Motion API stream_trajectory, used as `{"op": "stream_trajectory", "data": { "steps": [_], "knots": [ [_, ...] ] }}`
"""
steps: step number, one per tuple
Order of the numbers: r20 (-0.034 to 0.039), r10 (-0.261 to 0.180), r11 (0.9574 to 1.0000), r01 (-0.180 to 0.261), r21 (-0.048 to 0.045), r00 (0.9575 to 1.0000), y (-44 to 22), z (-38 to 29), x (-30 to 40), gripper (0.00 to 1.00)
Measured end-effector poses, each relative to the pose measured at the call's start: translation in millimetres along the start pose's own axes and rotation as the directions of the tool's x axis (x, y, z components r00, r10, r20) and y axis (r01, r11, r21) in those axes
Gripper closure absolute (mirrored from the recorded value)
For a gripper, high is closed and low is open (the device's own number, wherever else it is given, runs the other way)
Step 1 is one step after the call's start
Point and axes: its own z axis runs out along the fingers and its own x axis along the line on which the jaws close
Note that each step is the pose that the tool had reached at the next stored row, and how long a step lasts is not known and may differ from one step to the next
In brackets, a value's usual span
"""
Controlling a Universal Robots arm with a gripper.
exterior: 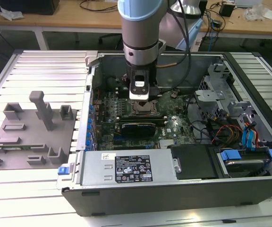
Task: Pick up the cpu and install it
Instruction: 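Install the second cpu locking lever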
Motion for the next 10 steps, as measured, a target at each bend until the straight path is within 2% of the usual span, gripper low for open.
{"op": "stream_trajectory", "data": {
  "steps": [1,2,7,10],
  "knots": [
    [-0.0214,0.003,0.9996,-0.002,0.0293,0.9998,2.0,0.4,-1.7,0.89],
    [-0.0239,0.003,0.9994,-0.002,0.0347,0.9997,2.1,0.5,-1.8,0.89],
    [-0.0241,0.003,0.9994,-0.002,0.0351,0.9997,2.9,0.7,-1.8,0.89],
    [-0.0243,0.001,0.9994,0.0,0.035,0.9997,8.8,2.1,-2.0,0.89]
  ]
}}
